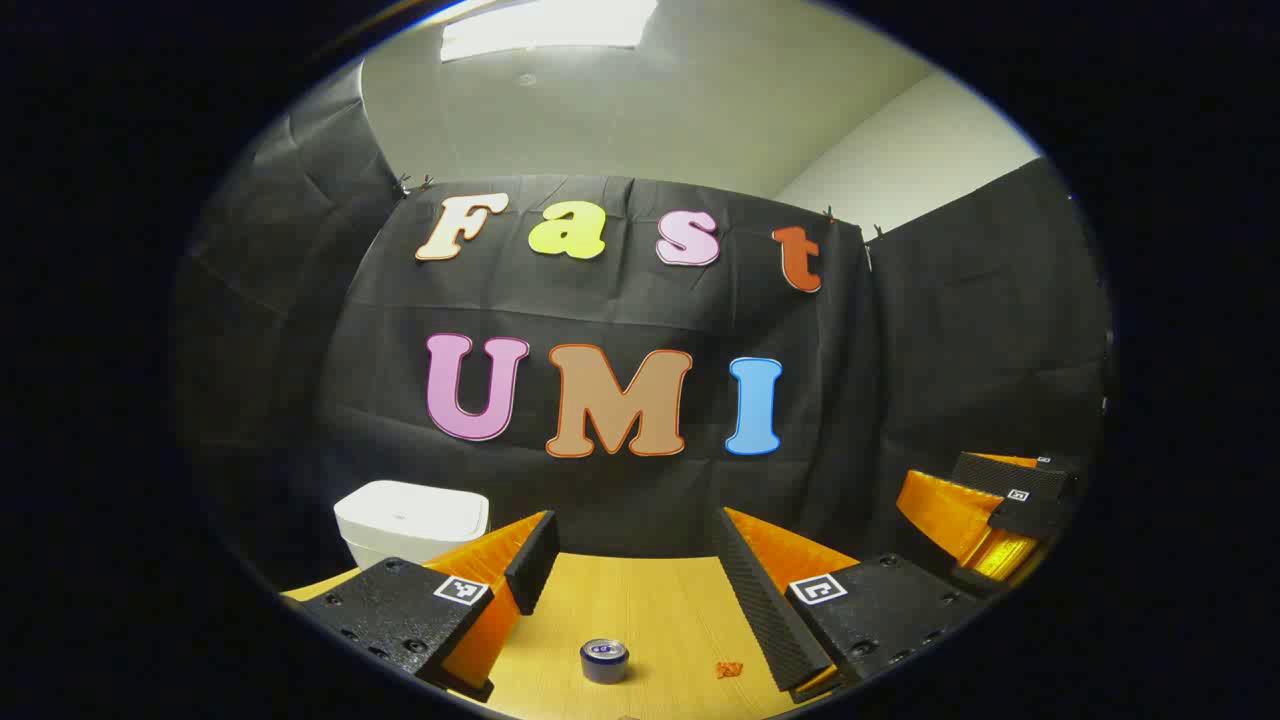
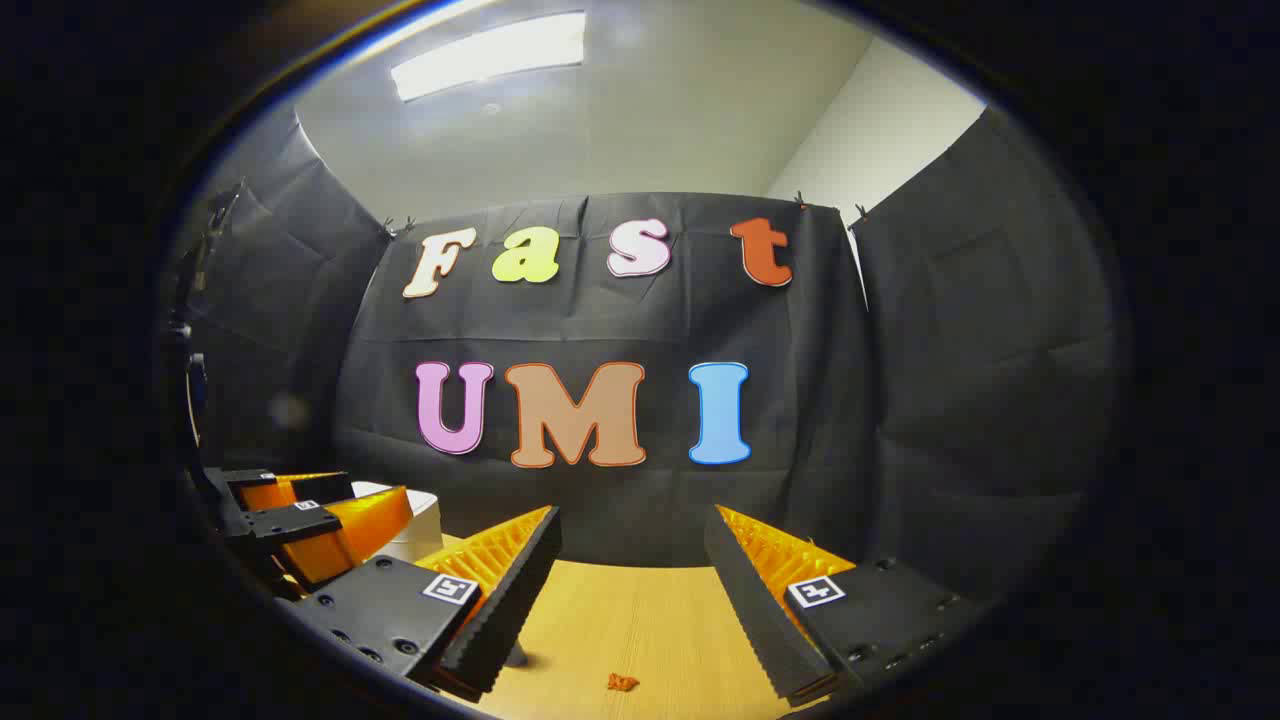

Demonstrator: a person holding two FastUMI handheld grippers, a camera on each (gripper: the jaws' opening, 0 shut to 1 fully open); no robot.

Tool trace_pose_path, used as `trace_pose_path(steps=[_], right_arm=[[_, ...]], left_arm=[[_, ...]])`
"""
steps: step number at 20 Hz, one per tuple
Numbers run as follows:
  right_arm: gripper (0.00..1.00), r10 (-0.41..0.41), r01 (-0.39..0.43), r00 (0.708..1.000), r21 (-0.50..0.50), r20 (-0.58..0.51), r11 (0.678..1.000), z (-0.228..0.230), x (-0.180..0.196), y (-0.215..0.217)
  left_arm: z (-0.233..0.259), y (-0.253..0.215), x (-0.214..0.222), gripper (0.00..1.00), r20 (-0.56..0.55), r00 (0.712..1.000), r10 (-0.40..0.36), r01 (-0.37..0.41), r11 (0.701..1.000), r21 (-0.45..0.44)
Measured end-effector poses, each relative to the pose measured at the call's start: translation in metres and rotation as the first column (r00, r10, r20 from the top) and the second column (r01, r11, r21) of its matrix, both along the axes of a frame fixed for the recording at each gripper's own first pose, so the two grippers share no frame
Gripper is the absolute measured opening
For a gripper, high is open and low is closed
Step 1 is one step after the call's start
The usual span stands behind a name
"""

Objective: Press the lid of the desktop garbage bin to open it, pick up the crumpled paper on the desktop and throw it into the bin, then pick up the pop can on the desktop and drop it into the bin, and finally close the garbage bin lid.

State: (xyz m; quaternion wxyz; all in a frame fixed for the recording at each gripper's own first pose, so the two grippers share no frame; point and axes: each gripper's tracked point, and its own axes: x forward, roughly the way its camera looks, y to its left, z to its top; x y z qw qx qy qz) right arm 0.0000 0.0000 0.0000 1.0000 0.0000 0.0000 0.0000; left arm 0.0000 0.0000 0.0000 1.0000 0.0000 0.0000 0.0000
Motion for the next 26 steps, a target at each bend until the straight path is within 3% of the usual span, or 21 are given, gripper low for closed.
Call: trace_pose_path(steps=[6, 7, 13, 14, 16, 22, 23, 24, 26], right_arm=[[1.0, 0.018, -0.018, 1.0, 0.007, -0.014, 1.0, 0.001, 0.005, 0.004], [0.96, 0.018, -0.018, 1.0, 0.006, -0.01, 1.0, 0.002, 0.004, 0.003], [0.96, 0.005, -0.005, 1.0, 0.005, -0.004, 1.0, 0.002, 0.008, -0.001], [1.0, 0.003, -0.003, 1.0, 0.009, -0.005, 1.0, 0.001, 0.006, -0.002], [0.96, -0.001, 0.001, 1.0, 0.013, -0.006, 1.0, 0.002, 0.008, -0.003], [0.96, -0.019, 0.019, 1.0, 0.014, -0.016, 1.0, -0.003, 0.01, -0.011], [1.0, -0.021, 0.021, 1.0, 0.015, -0.019, 1.0, -0.005, 0.01, -0.012], [0.96, -0.022, 0.023, 1.0, 0.016, -0.022, 1.0, -0.006, 0.011, -0.013], [1.0, -0.026, 0.026, 0.999, 0.016, -0.025, 1.0, -0.008, 0.01, -0.016]], left_arm=[[0.0, 0.006, 0.003, 0.93, -0.007, 1.0, 0.02, -0.02, 1.0, 0.014], [-0.001, 0.006, 0.002, 0.93, -0.006, 1.0, 0.023, -0.023, 1.0, 0.018], [0.001, 0.007, 0.004, 0.93, 0.0, 0.999, 0.036, -0.036, 0.999, 0.027], [0.001, 0.008, 0.005, 0.93, 0.001, 0.999, 0.038, -0.038, 0.999, 0.029], [0.001, 0.008, 0.005, 0.93, 0.002, 0.999, 0.041, -0.041, 0.999, 0.031], [0.001, 0.009, 0.009, 0.93, 0.009, 0.999, 0.044, -0.045, 0.998, 0.048], [0.001, 0.009, 0.009, 0.93, 0.011, 0.999, 0.044, -0.044, 0.998, 0.049], [0.001, 0.008, 0.01, 0.93, 0.013, 0.999, 0.043, -0.043, 0.998, 0.049], [0.002, 0.007, 0.012, 0.93, 0.011, 0.999, 0.042, -0.042, 0.998, 0.05]])
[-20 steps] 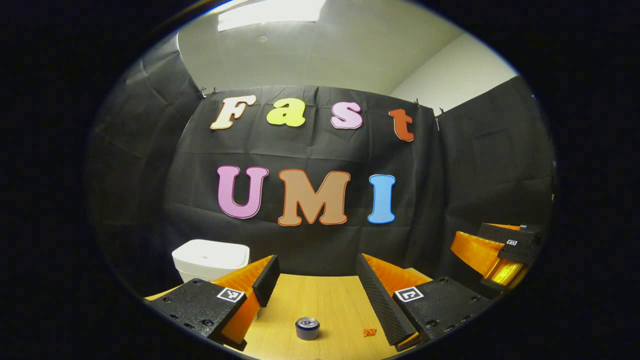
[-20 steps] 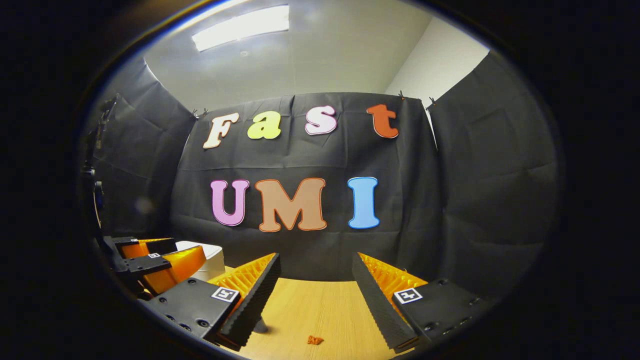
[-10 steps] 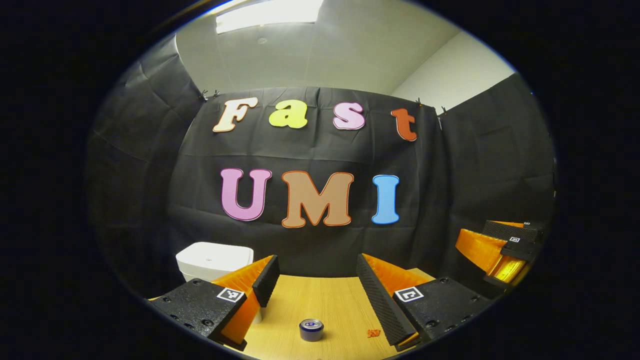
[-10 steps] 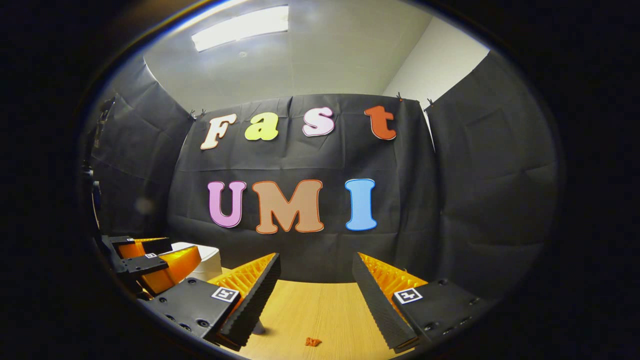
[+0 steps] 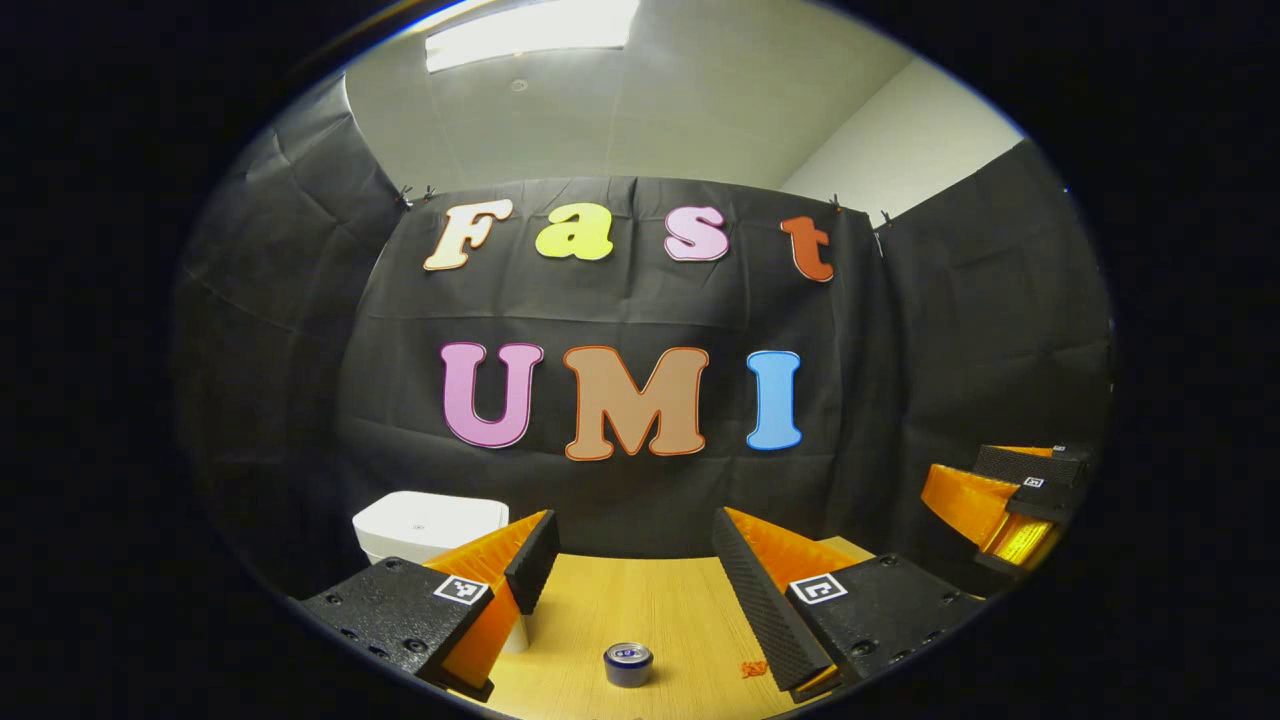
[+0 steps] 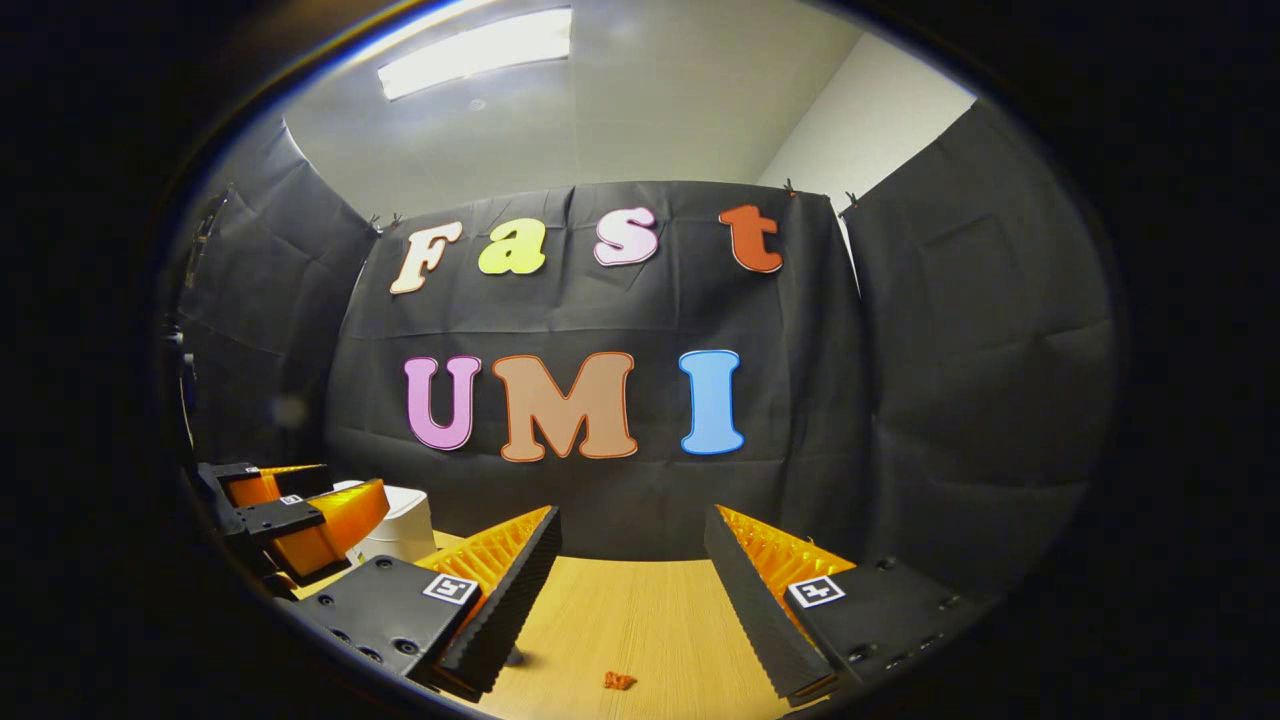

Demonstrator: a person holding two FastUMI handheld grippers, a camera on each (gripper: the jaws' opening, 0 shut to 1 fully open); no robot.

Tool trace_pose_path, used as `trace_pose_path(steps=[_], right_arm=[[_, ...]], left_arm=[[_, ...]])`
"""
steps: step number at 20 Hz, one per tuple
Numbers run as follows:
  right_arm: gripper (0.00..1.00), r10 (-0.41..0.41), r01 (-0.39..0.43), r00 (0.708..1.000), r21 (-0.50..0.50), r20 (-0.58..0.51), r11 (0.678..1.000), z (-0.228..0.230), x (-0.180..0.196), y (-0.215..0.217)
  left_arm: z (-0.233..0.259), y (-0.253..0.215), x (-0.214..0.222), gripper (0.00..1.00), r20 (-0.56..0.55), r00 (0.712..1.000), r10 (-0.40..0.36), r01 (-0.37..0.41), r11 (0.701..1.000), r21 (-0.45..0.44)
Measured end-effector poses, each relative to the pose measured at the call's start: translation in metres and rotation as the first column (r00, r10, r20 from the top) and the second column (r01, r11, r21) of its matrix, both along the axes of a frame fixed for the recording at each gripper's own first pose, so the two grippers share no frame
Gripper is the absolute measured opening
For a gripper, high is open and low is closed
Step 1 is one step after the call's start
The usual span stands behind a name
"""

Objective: Press the lid of the desktop garbage bin to open it, pick up the crumpled paper on the desktop and throw it into the bin, then pick up the pop can on the desktop and drop it into the bin, and finally close the garbage bin lid.

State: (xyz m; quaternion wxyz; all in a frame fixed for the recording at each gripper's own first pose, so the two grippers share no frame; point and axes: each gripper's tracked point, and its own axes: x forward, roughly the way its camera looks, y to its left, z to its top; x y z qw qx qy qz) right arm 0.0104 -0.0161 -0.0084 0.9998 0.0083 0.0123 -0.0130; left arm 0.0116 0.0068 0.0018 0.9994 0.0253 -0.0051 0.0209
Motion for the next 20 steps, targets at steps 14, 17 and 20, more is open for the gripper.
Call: trace_pose_path(steps=[14, 17, 20], right_arm=[[0.96, 0.008, -0.008, 1.0, 0.003, 0.006, 1.0, -0.0032, 0.0079, -0.0058], [0.96, 0.008, -0.008, 1.0, 0.003, 0.002, 1.0, -0.0061, 0.0089, -0.0065], [0.96, 0.009, -0.009, 1.0, 0.001, 0.002, 1.0, -0.0068, 0.0087, -0.008]], left_arm=[[-0.003, -0.0022, 0.0046, 0.93, -0.006, 1.0, 0.0, 0.0, 1.0, 0.008], [-0.0051, -0.0019, 0.0051, 0.93, -0.009, 1.0, 0.002, -0.002, 1.0, 0.01], [-0.0049, -0.0011, 0.005, 0.93, -0.011, 1.0, 0.006, -0.005, 1.0, 0.014]])
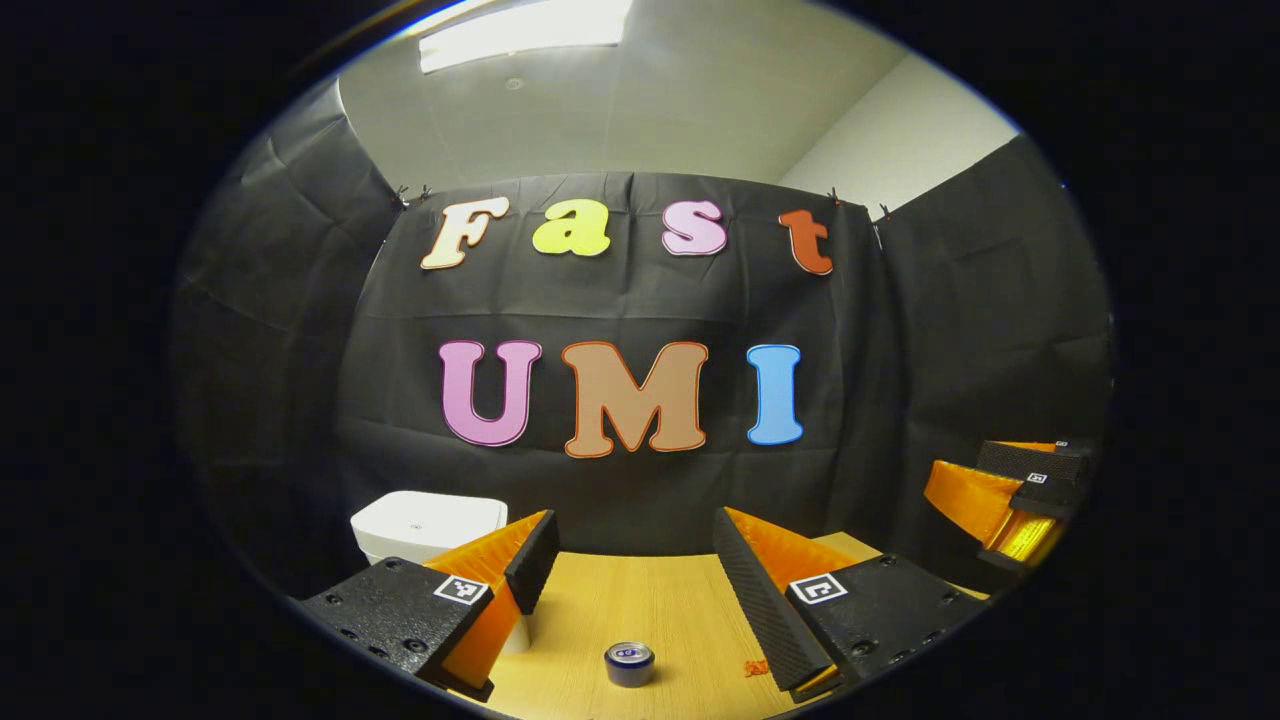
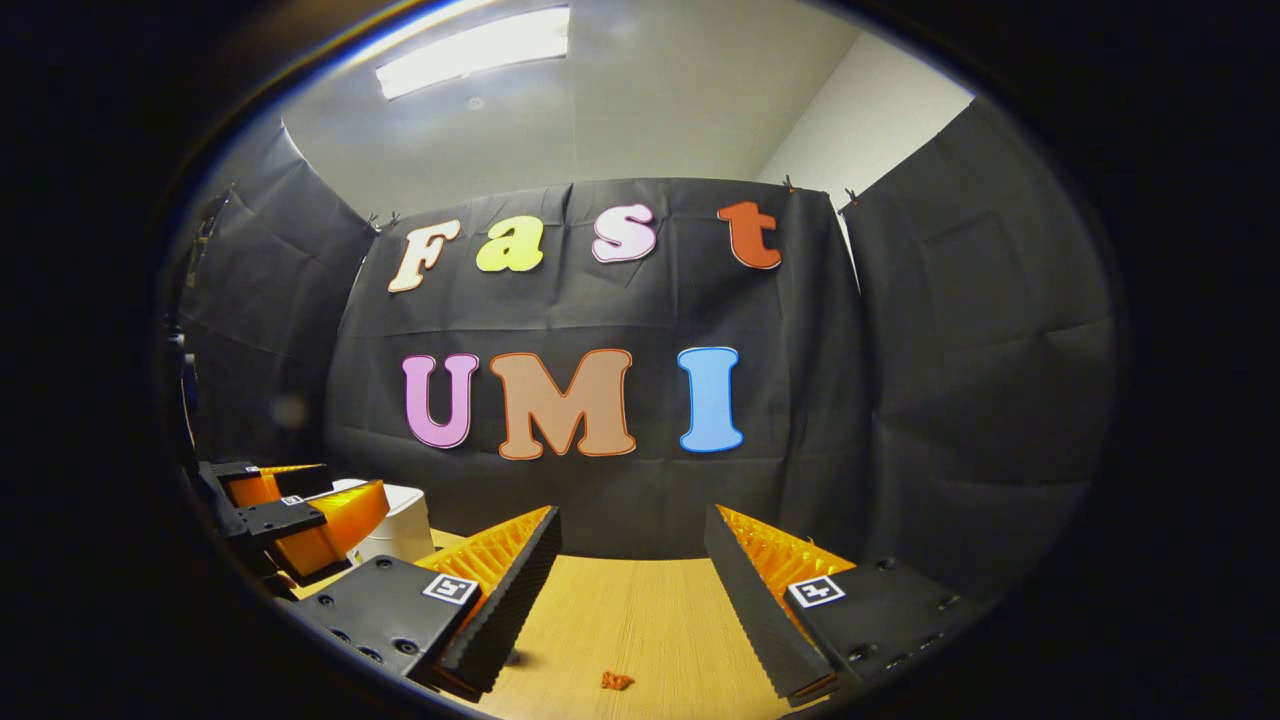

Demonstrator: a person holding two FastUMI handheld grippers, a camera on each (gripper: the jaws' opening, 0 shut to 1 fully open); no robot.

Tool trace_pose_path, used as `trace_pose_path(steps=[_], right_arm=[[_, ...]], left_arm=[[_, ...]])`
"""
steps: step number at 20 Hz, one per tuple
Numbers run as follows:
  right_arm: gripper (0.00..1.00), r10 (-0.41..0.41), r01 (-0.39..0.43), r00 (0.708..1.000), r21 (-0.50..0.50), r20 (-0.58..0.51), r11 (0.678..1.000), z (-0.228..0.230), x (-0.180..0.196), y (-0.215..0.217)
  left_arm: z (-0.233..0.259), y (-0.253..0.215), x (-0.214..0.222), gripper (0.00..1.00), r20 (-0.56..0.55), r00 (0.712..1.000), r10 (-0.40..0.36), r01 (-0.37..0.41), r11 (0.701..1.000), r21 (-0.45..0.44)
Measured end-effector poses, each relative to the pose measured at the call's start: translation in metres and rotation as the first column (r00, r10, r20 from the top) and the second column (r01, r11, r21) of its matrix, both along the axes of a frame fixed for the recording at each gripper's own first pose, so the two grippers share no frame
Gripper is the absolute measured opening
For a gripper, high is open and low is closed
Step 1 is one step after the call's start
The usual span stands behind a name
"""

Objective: Press the lid of the desktop garbage bin to open it, pick up the crumpled paper on the desktop and throw it into the bin, then pick up the pop can on the desktop and drop it into the bin, and finally close the garbage bin lid.

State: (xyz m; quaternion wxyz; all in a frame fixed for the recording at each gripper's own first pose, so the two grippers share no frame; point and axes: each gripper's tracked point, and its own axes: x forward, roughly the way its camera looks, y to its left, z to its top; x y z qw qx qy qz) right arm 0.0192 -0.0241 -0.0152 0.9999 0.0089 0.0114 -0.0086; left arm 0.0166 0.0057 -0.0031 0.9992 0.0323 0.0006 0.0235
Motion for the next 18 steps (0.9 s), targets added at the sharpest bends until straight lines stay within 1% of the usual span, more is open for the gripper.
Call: trace_pose_path(steps=[9, 10, 11, 14, 15, 16, 18], right_arm=[[0.96, 0.004, -0.004, 1.0, -0.001, 0.001, 1.0, -0.0024, 0.0007, -0.0021], [0.96, 0.006, -0.006, 1.0, -0.002, 0.002, 1.0, -0.0027, -0.0004, -0.002], [0.96, 0.007, -0.007, 1.0, -0.003, 0.001, 1.0, -0.0028, -0.0001, -0.002], [0.96, 0.01, -0.01, 1.0, -0.004, 0.002, 1.0, -0.0031, 0.0003, -0.0023], [0.96, 0.011, -0.011, 1.0, -0.004, 0.002, 1.0, -0.0038, -0.0002, -0.0028], [0.96, 0.011, -0.011, 1.0, -0.005, 0.003, 1.0, -0.0043, -0.0001, -0.004], [0.96, 0.013, -0.013, 1.0, -0.006, 0.003, 1.0, -0.0052, -0.0008, -0.0041]], left_arm=[[-0.0011, -0.003, -0.002, 0.93, -0.001, 1.0, -0.009, 0.009, 1.0, 0.004], [0.0003, -0.0047, -0.002, 0.9, 0.0, 1.0, -0.012, 0.012, 1.0, 0.006], [0.0003, -0.0031, -0.0031, 0.83, 0.003, 1.0, -0.008, 0.008, 1.0, 0.011], [0.0012, -0.0039, -0.0033, 0.43, 0.006, 1.0, -0.007, 0.007, 1.0, 0.02], [0.0012, -0.0032, -0.0038, 0.41, 0.005, 1.0, -0.007, 0.007, 1.0, 0.019], [0.001, -0.0037, -0.0032, 0.31, 0.004, 1.0, -0.01, 0.01, 1.0, 0.014], [-0.0025, -0.0035, -0.0037, 0.3, -0.009, 1.0, -0.01, 0.01, 1.0, 0.009]])
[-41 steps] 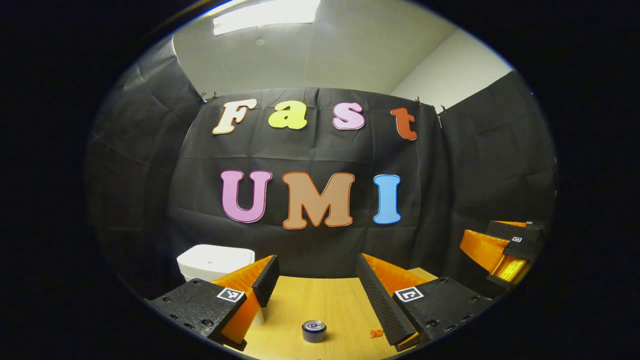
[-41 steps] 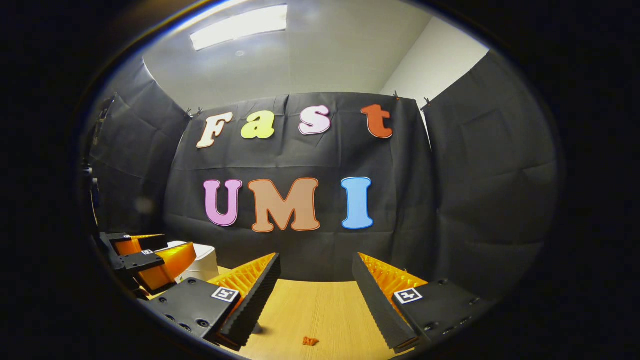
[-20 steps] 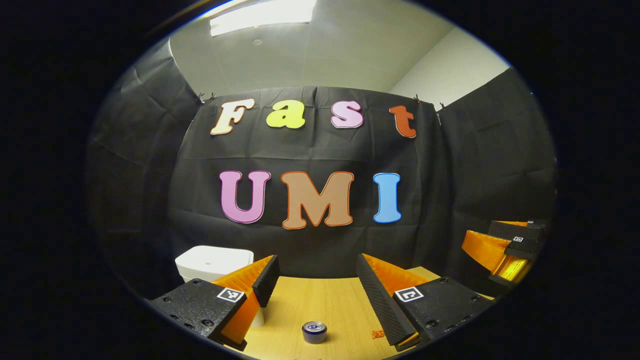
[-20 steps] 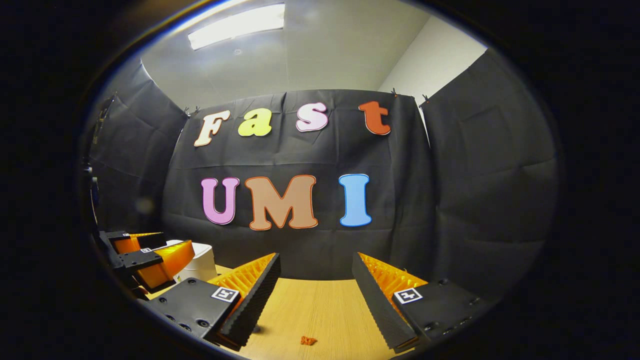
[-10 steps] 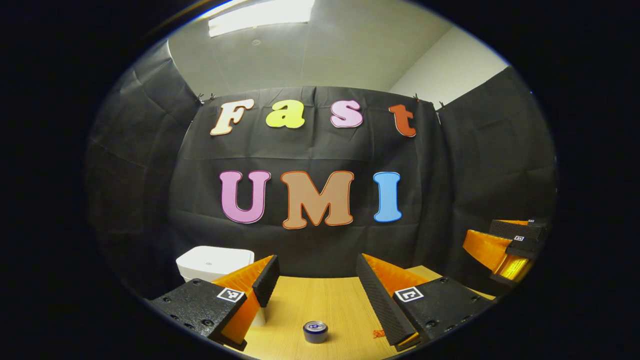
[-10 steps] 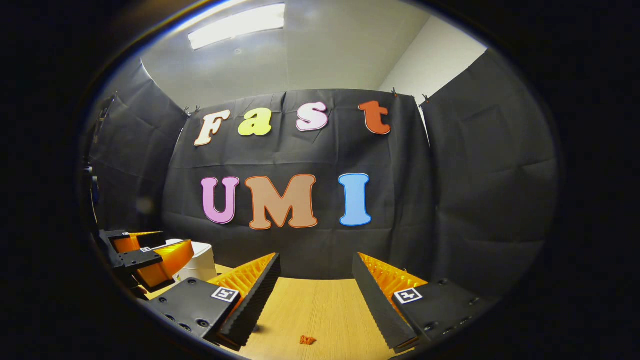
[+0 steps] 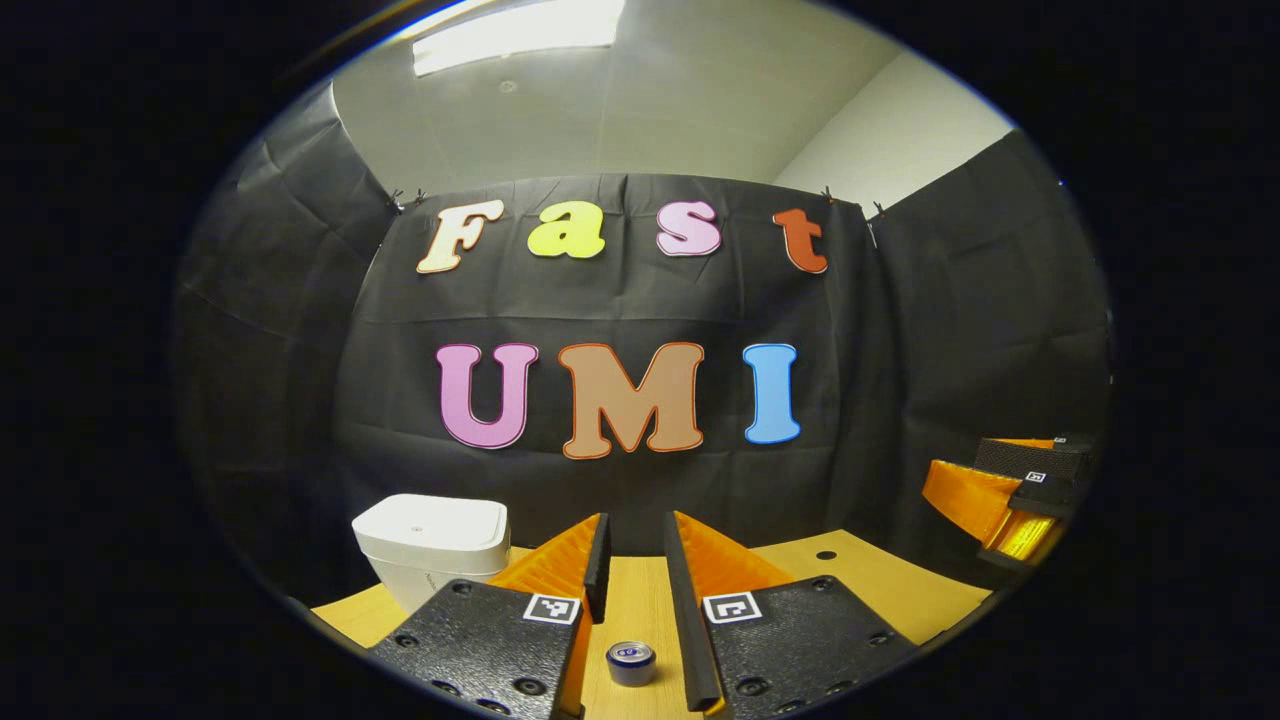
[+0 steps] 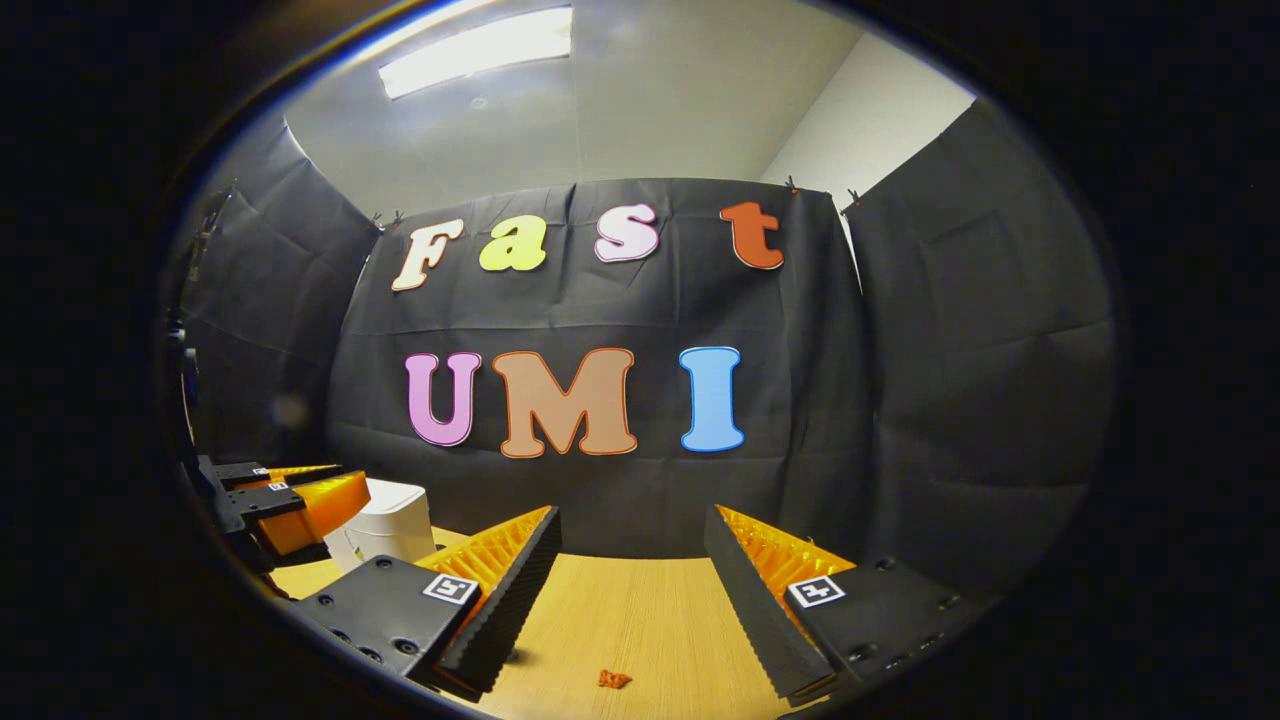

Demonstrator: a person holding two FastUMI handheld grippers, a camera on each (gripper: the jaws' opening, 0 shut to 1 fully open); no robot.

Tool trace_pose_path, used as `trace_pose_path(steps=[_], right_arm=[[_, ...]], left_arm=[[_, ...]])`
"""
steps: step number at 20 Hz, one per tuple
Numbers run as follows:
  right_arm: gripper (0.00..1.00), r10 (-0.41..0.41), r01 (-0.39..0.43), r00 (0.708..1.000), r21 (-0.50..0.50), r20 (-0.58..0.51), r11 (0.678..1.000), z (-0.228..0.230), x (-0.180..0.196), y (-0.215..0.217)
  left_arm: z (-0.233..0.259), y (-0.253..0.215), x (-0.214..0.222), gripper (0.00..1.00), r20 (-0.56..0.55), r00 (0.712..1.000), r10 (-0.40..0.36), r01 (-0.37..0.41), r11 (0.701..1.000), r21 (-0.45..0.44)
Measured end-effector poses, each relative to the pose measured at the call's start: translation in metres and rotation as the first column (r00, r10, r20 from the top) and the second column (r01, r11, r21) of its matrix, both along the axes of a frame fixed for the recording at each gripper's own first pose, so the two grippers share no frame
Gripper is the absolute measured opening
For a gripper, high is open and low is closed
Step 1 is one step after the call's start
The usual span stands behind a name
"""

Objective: Press the lid of the desktop garbage bin to open it, pick up the crumpled paper on the desktop and throw it into the bin, then pick up the pop can on the desktop and drop it into the bin, and finally close the garbage bin lid.

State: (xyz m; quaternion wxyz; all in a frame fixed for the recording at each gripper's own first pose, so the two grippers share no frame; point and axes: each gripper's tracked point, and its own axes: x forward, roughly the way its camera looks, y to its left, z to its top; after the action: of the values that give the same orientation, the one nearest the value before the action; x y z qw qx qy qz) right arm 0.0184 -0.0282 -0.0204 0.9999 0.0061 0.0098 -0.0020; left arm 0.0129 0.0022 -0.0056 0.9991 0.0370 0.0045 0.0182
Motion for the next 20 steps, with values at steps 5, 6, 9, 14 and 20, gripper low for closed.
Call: trace_pose_path(steps=[5, 6, 9, 14, 20], right_arm=[[0.96, 0.006, -0.006, 1.0, -0.002, 0.004, 1.0, 0.0, -0.001, 0.001], [0.96, 0.006, -0.006, 1.0, -0.005, 0.006, 1.0, 0.0, -0.002, 0.0], [0.96, 0.004, -0.004, 1.0, -0.006, 0.005, 1.0, -0.002, -0.002, 0.0], [0.96, -0.008, 0.008, 1.0, -0.009, -0.003, 1.0, -0.006, -0.005, -0.002], [0.96, -0.028, 0.028, 0.999, -0.026, -0.022, 0.999, -0.014, -0.005, -0.001]], left_arm=[[-0.01, 0.008, 0.002, 0.04, -0.039, 0.999, -0.004, 0.003, 0.999, -0.032], [-0.01, 0.014, 0.005, 0.0, -0.048, 0.999, 0.001, -0.003, 0.999, -0.037], [-0.007, 0.038, 0.014, 0.0, -0.056, 0.998, 0.029, -0.031, 0.999, -0.039], [-0.003, 0.111, 0.046, 0.0, -0.071, 0.988, 0.134, -0.133, 0.991, 0.026], [-0.05, 0.2, 0.087, 0.0, -0.197, 0.95, 0.24, -0.239, 0.97, 0.03]])
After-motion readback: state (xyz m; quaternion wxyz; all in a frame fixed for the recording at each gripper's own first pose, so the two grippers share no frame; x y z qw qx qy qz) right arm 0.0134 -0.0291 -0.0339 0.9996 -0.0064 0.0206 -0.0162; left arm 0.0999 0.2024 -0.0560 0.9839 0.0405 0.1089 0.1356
